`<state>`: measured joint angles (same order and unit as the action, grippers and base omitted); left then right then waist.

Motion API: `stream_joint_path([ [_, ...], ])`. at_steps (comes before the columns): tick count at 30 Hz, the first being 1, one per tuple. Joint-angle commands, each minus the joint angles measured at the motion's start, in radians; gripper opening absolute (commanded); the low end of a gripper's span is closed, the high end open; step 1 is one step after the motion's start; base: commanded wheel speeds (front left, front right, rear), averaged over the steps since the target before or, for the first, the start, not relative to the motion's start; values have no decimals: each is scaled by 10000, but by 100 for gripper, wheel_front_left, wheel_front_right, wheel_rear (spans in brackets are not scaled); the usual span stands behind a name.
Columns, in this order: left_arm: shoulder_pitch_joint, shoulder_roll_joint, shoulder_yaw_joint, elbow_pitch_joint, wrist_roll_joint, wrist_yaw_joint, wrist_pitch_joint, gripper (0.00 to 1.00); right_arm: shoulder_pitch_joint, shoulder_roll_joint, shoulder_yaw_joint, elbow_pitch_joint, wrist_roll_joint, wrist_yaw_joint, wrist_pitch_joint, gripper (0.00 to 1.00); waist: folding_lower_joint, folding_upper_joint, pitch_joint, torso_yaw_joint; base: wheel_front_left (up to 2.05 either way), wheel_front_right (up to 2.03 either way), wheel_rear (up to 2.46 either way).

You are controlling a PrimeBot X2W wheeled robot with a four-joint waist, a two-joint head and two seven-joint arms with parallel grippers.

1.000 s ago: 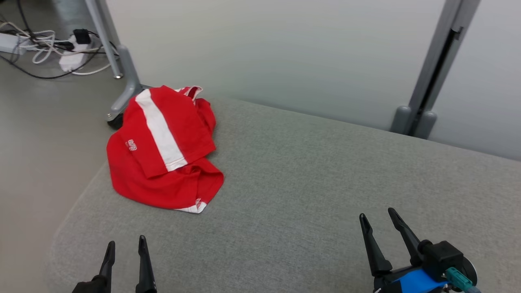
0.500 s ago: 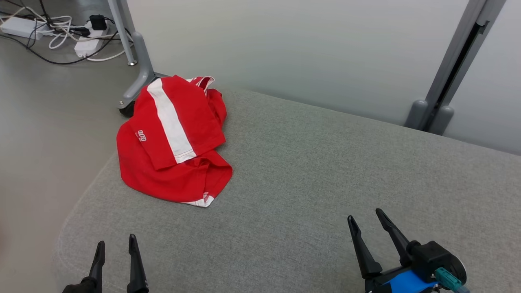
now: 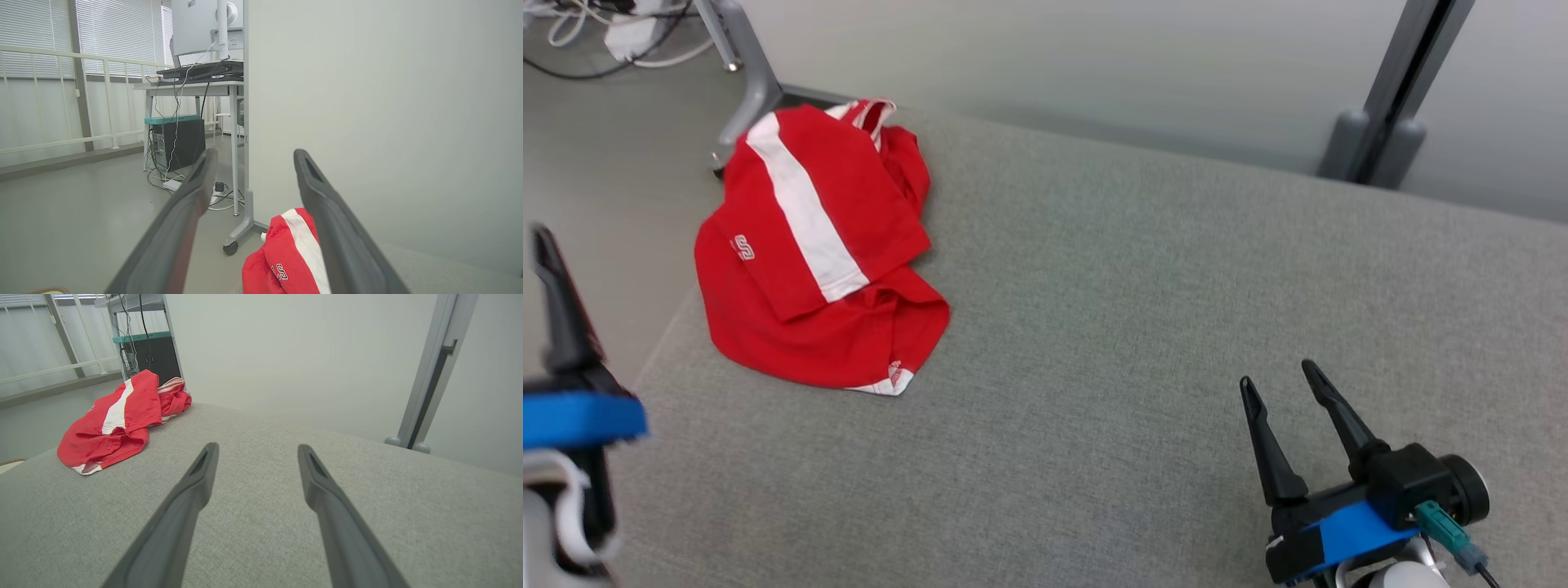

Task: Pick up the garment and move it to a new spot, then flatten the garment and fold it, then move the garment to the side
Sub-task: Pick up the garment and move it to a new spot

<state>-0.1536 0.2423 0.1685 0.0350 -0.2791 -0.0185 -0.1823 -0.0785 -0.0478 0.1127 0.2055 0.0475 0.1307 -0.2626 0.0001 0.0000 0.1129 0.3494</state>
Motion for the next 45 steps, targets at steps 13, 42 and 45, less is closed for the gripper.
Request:
stream_joint_path([
  [13,-4151,1090,18,4979,-1484,-673,2652,100,-1095,-47,103,-260,-1136,1,-35,100,-1,0,2151,-765,0,0,0],
  [42,-4542,1403,-1857,6814,-4117,-1125,3137,0,-1266,-44,-448,-280,-1322,1,-35,100,-1,0,2781,-1193,0,0,0],
  [45,-4202,1798,-2180,6163,-4315,-1126,2921,0,-1195,-44,-441,-164,-1130,1,-35,100,-1,0,2371,-1154,0,0,0],
])
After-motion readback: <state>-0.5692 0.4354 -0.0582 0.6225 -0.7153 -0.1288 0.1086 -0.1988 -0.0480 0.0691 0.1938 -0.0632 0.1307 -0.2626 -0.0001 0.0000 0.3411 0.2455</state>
